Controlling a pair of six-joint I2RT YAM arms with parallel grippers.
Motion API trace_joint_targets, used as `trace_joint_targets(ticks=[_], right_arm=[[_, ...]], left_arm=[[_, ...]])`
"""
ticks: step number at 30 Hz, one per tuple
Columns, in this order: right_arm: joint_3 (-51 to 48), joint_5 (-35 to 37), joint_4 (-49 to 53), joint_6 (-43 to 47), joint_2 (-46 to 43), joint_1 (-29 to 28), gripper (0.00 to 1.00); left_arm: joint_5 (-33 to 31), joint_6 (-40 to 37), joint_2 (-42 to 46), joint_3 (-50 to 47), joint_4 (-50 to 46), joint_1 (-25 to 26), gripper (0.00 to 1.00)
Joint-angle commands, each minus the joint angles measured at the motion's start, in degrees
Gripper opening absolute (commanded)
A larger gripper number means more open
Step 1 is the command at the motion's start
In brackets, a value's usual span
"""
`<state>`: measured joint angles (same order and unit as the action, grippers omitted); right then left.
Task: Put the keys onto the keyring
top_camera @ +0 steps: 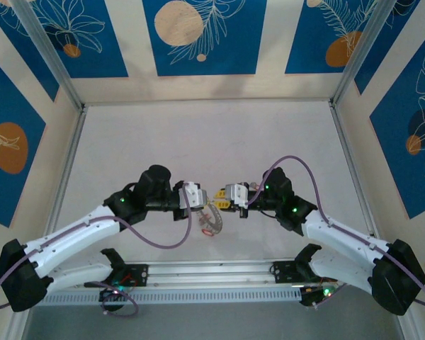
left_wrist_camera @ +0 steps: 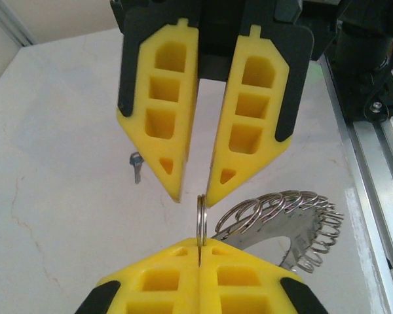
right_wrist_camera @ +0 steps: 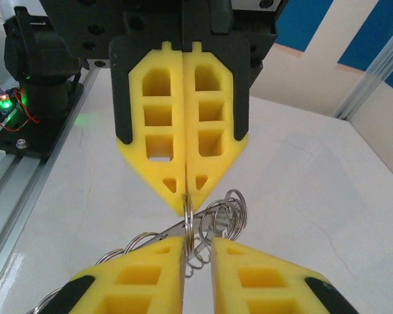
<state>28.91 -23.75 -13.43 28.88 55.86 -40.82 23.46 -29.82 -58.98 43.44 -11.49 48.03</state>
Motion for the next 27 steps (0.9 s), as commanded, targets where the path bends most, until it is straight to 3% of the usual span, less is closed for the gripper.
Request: trace_joint_targets(ticks=[1, 9, 14, 24, 27], right_arm=[[2.02, -0.33, 2.17, 0.85, 1.01, -0.30, 0.21], [3.53, 0.71, 4.58, 0.89, 2.68, -0.45, 0.22], [5.06, 1.13, 8.88, 1.51, 3.29, -0.52, 0.12], [5.40, -1.83, 7.67, -0.56, 5.54, -0.93, 0.13], [5.68, -2.88, 7.33, -1.52, 5.93, -0.91, 0.05]], left_arm=[[0.24, -1.59, -1.23, 3.24, -2.23, 0.09, 0.00], [1.45, -1.20, -3.75, 5.50, -3.72, 0.11, 0.00], [1.46, -1.11, -3.82, 5.86, -4.34, 0.06, 0.00], [3.25, -4.18, -5.09, 9.00, -10.50, 0.10, 0.00], [3.95, -5.05, -5.34, 9.36, -11.28, 0.11, 0.00]])
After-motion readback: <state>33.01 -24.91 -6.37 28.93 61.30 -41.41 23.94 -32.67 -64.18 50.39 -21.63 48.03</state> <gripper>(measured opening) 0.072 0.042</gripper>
